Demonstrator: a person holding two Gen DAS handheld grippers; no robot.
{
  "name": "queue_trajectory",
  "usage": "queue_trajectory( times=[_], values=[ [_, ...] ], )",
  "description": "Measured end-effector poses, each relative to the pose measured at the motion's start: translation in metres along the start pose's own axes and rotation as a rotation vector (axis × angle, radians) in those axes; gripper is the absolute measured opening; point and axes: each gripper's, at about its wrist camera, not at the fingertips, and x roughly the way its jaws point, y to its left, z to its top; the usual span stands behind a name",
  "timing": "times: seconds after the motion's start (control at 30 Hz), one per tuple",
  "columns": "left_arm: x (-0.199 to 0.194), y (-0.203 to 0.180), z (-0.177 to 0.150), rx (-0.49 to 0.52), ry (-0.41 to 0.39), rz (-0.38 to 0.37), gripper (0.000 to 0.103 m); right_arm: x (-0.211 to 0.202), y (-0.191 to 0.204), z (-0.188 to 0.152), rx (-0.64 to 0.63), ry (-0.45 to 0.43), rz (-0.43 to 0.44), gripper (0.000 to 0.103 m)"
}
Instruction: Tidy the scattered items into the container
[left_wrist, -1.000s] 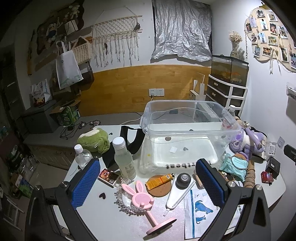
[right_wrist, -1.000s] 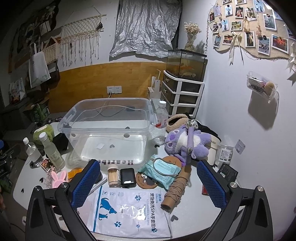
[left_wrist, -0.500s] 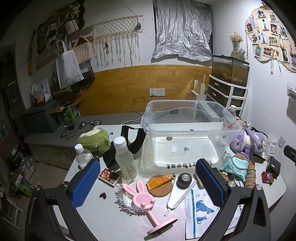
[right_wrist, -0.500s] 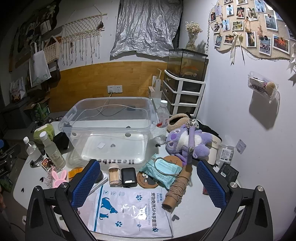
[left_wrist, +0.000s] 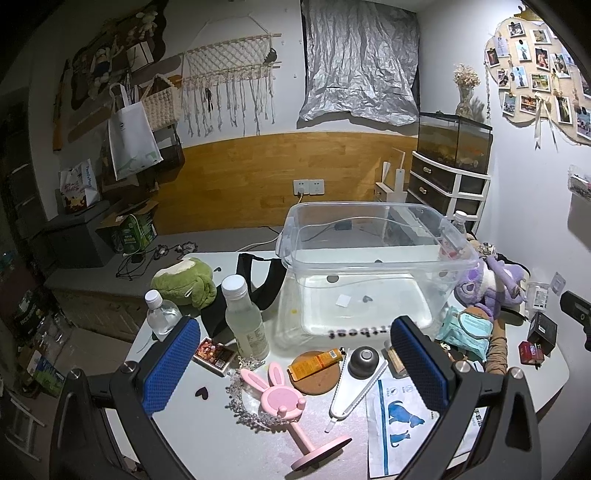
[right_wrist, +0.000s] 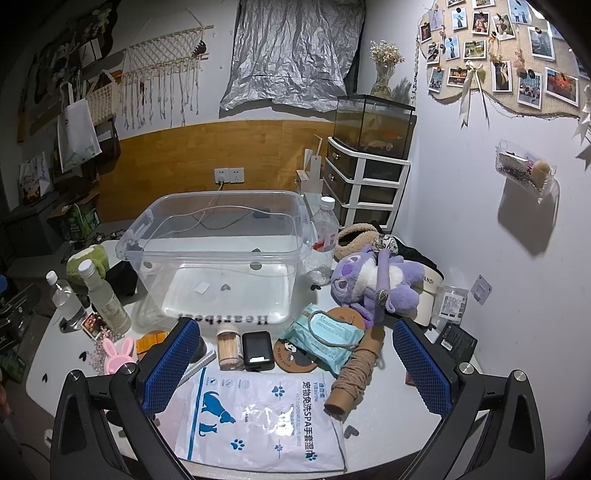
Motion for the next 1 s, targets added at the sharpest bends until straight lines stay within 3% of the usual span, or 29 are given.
queue_trajectory(
  times=[0.33,0.63,0.8,1.0],
  values=[
    [0.003,-0.001,-0.003,-0.007,0.001,0.0,0.103,-0.002,0.001,-0.002,0.004,-0.019,0.025,0.103],
    [0.009,0.001,-0.009,-0.015,0.009,-0.015,0.103,-0.005,0.002,-0.012,0.043,-0.099,0.052,0.103],
    [0.011,0.003,-0.014,-0.016,0.011,-0.016,0.103,-0.006,0.01,-0.018,-0.006,-0.138,0.057,0.103],
    [0.014,0.005,-0.022,-0.013,0.026,-0.022,0.103,0.003,0.008,-0.026,0.029,-0.083,0.093,0.103]
  ],
)
